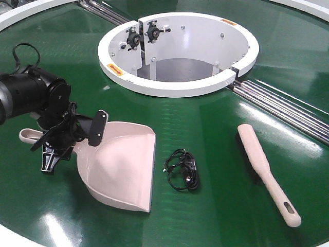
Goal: Clean and inspect green conveyor with broom and dustpan
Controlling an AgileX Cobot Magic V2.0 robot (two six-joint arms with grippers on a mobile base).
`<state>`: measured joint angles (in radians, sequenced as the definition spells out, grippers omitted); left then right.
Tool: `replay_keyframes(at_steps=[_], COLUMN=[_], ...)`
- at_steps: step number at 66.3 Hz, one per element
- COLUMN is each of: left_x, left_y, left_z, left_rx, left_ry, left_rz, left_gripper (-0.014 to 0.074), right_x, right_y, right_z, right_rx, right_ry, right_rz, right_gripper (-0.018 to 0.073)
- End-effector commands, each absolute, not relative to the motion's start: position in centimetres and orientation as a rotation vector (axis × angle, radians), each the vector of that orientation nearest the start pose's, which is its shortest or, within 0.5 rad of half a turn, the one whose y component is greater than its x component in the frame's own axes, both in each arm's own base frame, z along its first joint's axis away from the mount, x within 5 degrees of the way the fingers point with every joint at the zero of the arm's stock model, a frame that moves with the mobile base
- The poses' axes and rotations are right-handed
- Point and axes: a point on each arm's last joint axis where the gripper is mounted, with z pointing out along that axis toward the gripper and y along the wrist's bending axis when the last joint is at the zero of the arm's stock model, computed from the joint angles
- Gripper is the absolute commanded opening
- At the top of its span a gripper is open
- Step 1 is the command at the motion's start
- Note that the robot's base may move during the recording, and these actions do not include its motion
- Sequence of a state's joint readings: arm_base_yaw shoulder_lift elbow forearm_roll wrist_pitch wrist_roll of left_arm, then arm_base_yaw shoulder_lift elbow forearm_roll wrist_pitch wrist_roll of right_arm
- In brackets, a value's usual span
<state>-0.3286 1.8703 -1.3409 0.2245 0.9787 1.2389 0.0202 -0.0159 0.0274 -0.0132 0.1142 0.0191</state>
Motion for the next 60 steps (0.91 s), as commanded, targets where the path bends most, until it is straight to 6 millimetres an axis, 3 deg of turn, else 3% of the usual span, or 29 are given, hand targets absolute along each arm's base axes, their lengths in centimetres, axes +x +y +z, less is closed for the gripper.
replay_keyframes(at_steps=[1, 60], left_x=[35.44, 35.44], left_y=[-10.95, -10.95], left_z=[22.78, 22.78], left_rx=[-2.416, -2.416], left_ry=[-2.118, -2.118], left_rz=[-0.439, -0.439], left_gripper=[-0.0008, -0.0008], right_x=[5.63, 5.6], right_y=[0.09, 0.1], right_z=[19.5, 20.06], right_rx=[-0.016, -0.012], right_ry=[1.542, 1.485], right_rz=[0.009, 0.014], right_gripper=[-0.001, -0.001])
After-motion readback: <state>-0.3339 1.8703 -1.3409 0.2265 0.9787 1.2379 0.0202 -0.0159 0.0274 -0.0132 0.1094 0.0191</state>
